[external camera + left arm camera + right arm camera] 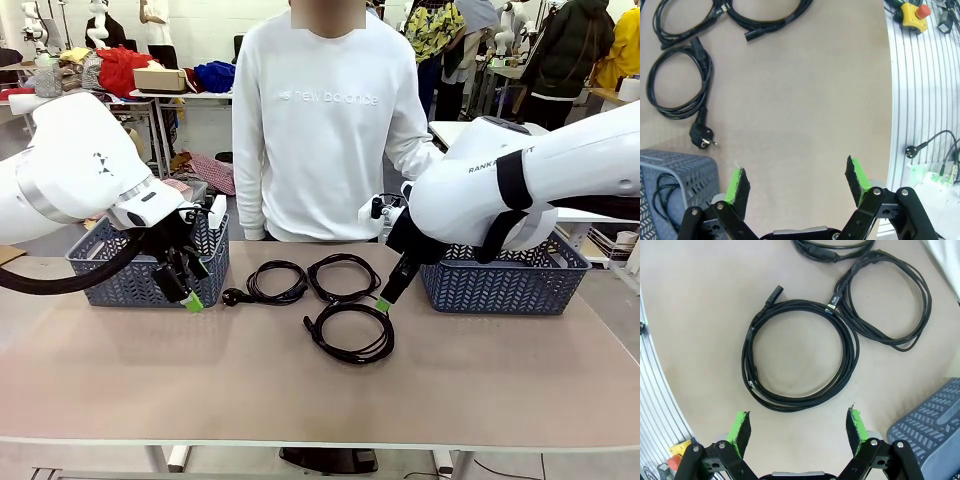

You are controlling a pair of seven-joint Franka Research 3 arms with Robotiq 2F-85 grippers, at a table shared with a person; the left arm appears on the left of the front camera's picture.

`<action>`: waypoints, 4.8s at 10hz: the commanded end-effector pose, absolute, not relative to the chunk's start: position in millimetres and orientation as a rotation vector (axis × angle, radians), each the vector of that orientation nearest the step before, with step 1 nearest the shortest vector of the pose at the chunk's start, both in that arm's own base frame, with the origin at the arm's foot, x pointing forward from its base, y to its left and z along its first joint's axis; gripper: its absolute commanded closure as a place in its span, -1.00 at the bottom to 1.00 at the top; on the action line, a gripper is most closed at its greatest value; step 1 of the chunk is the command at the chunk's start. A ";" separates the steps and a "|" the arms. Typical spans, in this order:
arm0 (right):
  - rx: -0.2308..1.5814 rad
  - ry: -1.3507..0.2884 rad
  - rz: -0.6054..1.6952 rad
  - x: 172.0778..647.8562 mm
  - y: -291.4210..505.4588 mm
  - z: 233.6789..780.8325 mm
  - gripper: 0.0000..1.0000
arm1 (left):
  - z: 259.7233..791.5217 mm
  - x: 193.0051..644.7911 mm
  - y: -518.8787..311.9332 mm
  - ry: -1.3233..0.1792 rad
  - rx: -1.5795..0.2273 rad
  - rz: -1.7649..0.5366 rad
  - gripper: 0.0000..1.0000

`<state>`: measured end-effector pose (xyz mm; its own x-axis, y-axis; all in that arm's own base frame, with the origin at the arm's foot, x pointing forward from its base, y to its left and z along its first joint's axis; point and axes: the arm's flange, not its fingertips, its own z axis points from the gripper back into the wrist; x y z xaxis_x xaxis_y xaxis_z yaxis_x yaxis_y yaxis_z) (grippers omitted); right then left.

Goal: Organize the cables according to human instructions.
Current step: Pick up a bundle of cables and place it in the basket indicated by the human.

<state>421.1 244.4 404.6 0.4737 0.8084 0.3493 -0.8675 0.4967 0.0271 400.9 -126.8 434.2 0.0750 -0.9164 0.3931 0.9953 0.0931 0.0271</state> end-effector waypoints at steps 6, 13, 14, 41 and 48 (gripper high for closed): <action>0.250 -0.253 1.065 422.7 289.2 392.1 -1.00 | 434.2 401.3 -127.2 -0.350 -0.274 -1.458 -1.00; 0.159 -0.095 0.972 429.9 357.7 360.6 -1.00 | 434.2 401.3 -127.2 -0.350 -0.274 -1.458 -1.00; 0.148 -0.074 0.973 429.7 364.1 355.3 -1.00 | 434.2 401.3 -127.2 -0.350 -0.274 -1.458 -1.00; 0.091 0.042 0.945 436.5 396.8 300.8 1.00 | 434.2 401.3 -127.2 -0.350 -0.274 -1.458 -1.00; 0.037 0.094 1.088 394.0 390.7 369.4 1.00 | 434.2 401.3 -127.2 -0.350 -0.274 -1.458 -1.00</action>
